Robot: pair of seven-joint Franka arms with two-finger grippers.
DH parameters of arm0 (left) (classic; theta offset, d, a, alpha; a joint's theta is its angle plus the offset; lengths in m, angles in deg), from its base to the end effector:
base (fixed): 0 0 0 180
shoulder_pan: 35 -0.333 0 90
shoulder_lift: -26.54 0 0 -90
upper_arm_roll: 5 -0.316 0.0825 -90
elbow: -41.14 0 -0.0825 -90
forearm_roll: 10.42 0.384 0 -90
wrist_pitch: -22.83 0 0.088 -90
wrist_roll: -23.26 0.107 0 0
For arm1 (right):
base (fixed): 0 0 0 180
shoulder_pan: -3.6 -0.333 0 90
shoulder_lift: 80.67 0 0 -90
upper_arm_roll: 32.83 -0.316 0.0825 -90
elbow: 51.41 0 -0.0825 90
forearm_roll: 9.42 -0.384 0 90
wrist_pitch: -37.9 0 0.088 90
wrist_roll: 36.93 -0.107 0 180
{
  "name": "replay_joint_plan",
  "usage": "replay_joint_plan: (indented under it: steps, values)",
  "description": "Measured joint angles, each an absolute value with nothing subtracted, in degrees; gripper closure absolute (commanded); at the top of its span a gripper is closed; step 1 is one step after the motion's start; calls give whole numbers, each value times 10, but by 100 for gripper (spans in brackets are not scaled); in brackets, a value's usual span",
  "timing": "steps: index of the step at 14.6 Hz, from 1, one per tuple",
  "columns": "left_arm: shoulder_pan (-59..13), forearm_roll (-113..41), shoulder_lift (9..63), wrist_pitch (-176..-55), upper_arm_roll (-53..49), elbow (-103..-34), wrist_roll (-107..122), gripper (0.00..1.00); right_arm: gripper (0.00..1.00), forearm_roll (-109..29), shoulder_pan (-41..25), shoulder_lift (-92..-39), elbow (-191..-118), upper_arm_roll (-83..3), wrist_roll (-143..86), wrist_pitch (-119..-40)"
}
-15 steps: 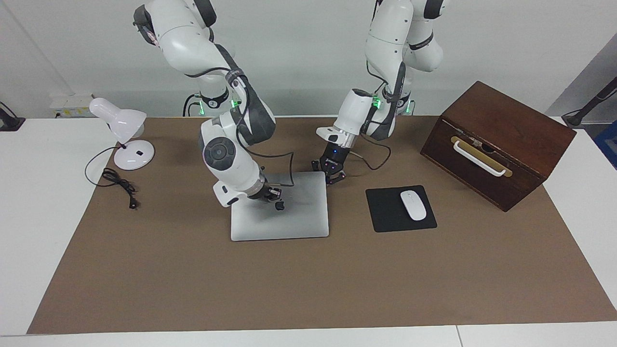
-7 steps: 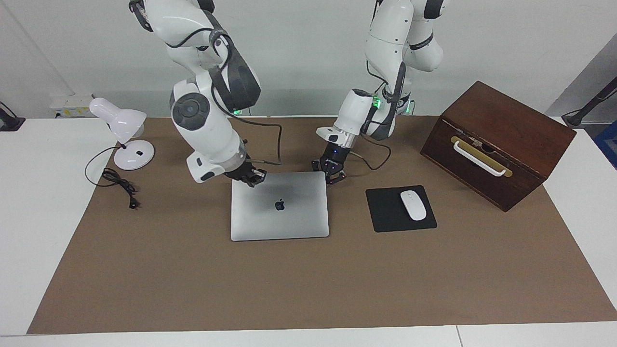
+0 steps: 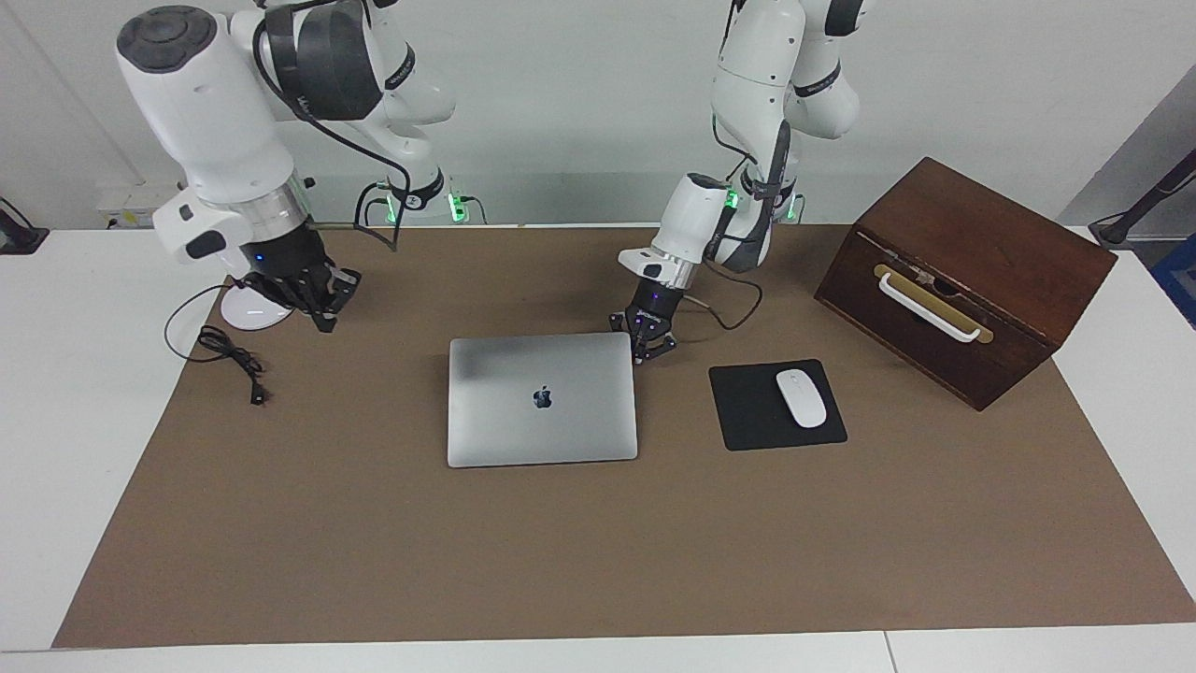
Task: Close laptop with both arms
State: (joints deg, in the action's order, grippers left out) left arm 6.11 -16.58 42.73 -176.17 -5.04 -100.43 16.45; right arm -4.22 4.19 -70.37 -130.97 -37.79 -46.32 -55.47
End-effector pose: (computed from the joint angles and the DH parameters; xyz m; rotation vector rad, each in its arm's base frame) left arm 0.4042 -0.3354 0.2666 2.6201 -0.6457 0.9248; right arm 0.6150 0.0326 0.6118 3.0694 -0.1335 0.1083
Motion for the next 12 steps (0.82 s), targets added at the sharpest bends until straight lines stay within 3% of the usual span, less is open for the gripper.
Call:
replay_joint_plan:
  steps: [3, 4, 5, 7, 12]
  values:
    - [54, -166, 390, -1659, -54, -1006, 158, 100, 100, -32, 42, -723, -1309, -343, -396, -555]
    - [51, -166, 370, -1618, -54, -1006, 157, 100, 87, -32, 42, -726, -1309, -337, -389, -555]
    - [46, -166, 346, -1576, -54, -1006, 157, 100, 63, -32, 42, -728, -1309, -336, -388, -556]
    - [39, -167, 294, -1490, -54, -1007, 156, 100, 0, -33, 39, -728, -1310, -337, -390, -565]
    - [23, -170, 175, -1277, -62, -1002, 150, 100, 0, -60, 39, -730, -1331, -338, -456, -595]
